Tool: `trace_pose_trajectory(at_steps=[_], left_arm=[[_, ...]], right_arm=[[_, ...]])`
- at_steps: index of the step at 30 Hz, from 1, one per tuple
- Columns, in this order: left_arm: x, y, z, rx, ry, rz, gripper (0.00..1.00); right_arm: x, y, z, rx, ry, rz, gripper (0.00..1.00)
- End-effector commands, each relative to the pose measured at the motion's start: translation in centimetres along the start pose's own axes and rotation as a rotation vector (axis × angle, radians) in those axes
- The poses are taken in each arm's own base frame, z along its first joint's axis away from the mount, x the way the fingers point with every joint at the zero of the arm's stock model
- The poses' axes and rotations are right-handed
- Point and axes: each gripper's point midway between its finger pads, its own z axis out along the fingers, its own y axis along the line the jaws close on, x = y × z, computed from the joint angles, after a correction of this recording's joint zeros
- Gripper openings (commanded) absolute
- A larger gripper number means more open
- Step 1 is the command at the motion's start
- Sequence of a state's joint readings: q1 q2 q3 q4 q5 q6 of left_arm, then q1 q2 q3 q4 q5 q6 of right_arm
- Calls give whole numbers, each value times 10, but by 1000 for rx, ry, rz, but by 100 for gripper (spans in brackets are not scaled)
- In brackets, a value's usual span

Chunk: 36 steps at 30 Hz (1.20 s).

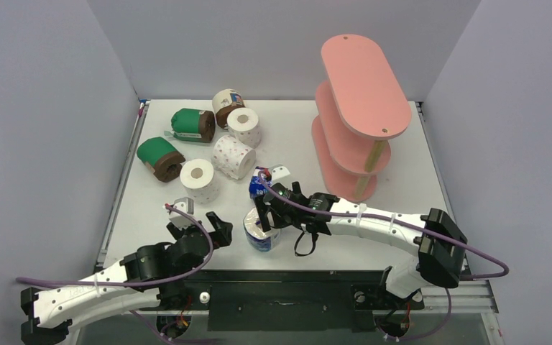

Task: Place and organize the paper towels onto the shelf
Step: Pick up the paper towel from the center of the board.

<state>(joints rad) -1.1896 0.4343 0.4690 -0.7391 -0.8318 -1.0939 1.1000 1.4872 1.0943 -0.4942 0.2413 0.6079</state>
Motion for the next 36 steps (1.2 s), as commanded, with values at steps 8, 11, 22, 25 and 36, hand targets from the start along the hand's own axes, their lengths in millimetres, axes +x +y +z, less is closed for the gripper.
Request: trace_pose_trajectory(at_steps=[8,11,22,25,36], left_arm=[[10,3,4,-9,10,-94,97],[12,3,5,-6,15,-98,97],[15,3,6,-2,23,-103,97],[18,3,6,-3,28,-102,97],[13,2,5,10,15,-112,97]], right_arm=[[-10,5,10,0,-9,-23,73],[-11,7,13,-12,-9,-12,68],[0,12,24,-36,29,-8,52],[0,12,22,-39,25,-4,46],[-25,3,-24,-64,-63,9,30]])
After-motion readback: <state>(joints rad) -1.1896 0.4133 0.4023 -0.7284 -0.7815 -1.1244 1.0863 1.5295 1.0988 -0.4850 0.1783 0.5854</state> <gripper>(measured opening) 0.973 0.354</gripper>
